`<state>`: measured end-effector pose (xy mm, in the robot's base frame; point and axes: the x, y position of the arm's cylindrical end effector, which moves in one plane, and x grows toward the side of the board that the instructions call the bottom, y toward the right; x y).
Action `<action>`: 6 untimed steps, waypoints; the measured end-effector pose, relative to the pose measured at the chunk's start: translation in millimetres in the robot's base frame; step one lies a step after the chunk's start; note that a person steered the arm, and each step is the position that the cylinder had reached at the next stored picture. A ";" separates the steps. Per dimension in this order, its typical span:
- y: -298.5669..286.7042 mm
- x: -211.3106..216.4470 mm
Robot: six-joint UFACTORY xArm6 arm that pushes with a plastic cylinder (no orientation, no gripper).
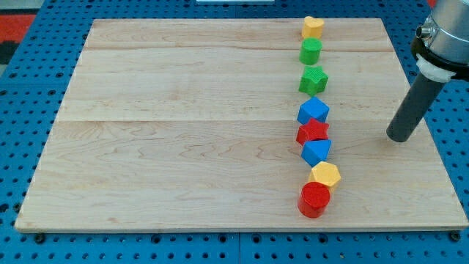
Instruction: Nudge yellow hexagon and red circle a bit left
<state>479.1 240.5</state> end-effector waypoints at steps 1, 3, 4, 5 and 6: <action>-4.3 1.7; -21.9 66.7; -82.8 79.4; -124.3 91.2; -126.6 89.3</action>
